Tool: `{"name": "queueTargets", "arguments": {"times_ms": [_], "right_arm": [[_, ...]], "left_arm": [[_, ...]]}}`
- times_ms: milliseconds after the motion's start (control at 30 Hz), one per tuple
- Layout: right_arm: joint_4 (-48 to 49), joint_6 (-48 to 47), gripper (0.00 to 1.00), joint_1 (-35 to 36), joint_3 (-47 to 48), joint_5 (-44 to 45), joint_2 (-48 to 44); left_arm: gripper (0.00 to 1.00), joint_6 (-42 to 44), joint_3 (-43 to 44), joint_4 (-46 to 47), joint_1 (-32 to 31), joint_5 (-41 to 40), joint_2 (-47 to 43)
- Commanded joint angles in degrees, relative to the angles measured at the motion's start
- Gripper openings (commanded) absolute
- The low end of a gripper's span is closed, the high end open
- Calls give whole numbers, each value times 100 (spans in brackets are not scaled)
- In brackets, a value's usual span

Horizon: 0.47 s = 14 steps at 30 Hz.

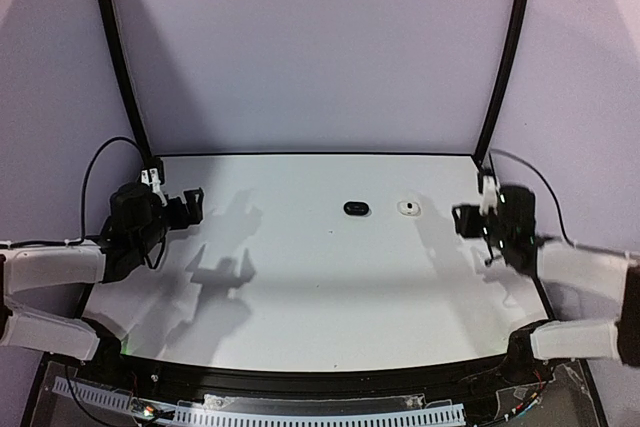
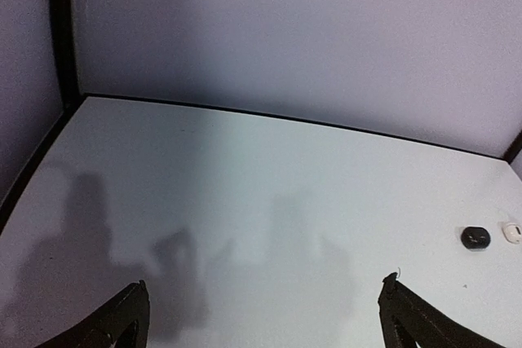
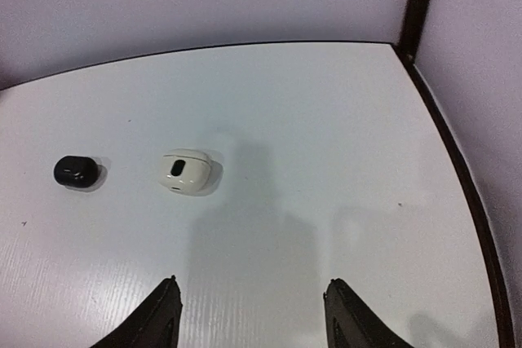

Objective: Insert the wireless bluetooth earbuds into the charging case

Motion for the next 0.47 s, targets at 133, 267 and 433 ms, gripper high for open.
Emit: {"name": "queueTargets", "arguments": {"times_ms": [133, 267, 433], "right_arm": [[1253, -430, 66, -53, -1339, 1391, -1916], [1010, -388, 67, -52, -1561, 1345, -2302], [1100, -145, 67, -52, -1839, 1511, -2676]], "left_arm": [[99, 1058, -326, 1040, 496, -711, 133], [97, 1185, -373, 987, 786, -460, -7], [98, 1088, -484, 1022, 809, -810, -103]]}}
